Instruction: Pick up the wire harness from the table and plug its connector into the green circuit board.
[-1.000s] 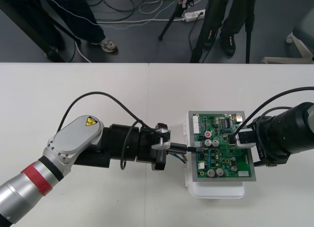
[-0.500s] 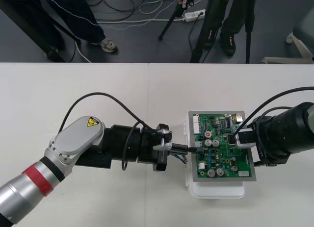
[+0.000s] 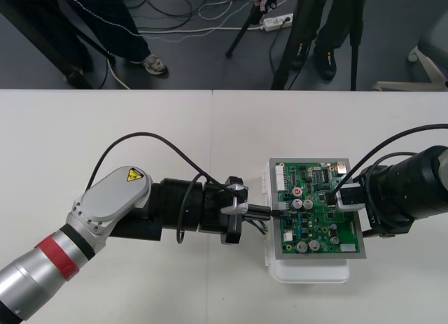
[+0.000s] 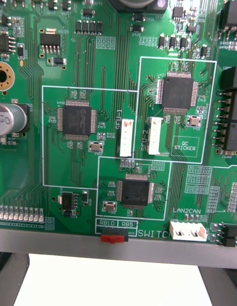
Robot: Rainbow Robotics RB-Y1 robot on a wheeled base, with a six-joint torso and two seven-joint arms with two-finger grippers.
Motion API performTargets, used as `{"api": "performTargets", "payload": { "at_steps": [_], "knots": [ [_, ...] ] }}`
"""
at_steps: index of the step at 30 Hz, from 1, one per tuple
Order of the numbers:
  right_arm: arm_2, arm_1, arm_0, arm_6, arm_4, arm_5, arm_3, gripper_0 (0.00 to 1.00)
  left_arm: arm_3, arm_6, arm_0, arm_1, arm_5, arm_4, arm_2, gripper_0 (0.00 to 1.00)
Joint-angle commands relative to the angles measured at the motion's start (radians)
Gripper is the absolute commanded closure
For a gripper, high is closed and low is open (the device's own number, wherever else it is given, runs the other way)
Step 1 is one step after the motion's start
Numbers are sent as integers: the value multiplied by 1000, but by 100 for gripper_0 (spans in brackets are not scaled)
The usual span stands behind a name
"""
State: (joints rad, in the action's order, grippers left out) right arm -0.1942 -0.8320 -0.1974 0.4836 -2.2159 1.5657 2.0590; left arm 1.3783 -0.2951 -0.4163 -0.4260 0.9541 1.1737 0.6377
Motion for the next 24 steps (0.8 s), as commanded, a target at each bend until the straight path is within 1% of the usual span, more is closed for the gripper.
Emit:
{"api": "performTargets", "payload": {
  "at_steps": [1, 14, 15, 16, 17, 18, 19, 20, 21, 24],
  "knots": [
    [-10, 13, -31, 36, -10, 5, 12, 0, 19, 47, -36, 46, -32, 4, 28, 100],
    [-11, 13, -33, 36, -8, 5, 12, 0, 21, 45, -35, 0, -32, 0, 27, 100],
    [-10, 13, -33, 36, -8, 5, 12, 0, 21, 45, -35, -7, -32, -3, 27, 99],
    [-10, 13, -33, 36, -10, 5, 12, 0, 21, 44, -35, -10, -31, -6, 27, 95],
    [-10, 13, -31, 36, -10, 5, 13, 0, 21, 42, -35, -17, -31, -12, 27, 68],
    [-10, 13, -33, 36, -11, 5, 12, 0, 21, 39, -33, -26, -32, -25, 28, 37],
    [-10, 13, -31, 36, -11, 5, 12, 0, 21, 37, -32, -31, -31, -29, 27, 27],
    [-10, 13, -31, 36, -11, 5, 12, 0, 22, 36, -29, -43, -31, -45, 27, 6],
    [-10, 13, -33, 36, -11, 5, 12, 0, 24, 31, -24, -57, -31, -62, 27, 0],
    [-10, 13, -33, 36, -14, 5, 12, 0, 50, 24, -5, -102, -31, -81, 17, 0]
  ]
}}
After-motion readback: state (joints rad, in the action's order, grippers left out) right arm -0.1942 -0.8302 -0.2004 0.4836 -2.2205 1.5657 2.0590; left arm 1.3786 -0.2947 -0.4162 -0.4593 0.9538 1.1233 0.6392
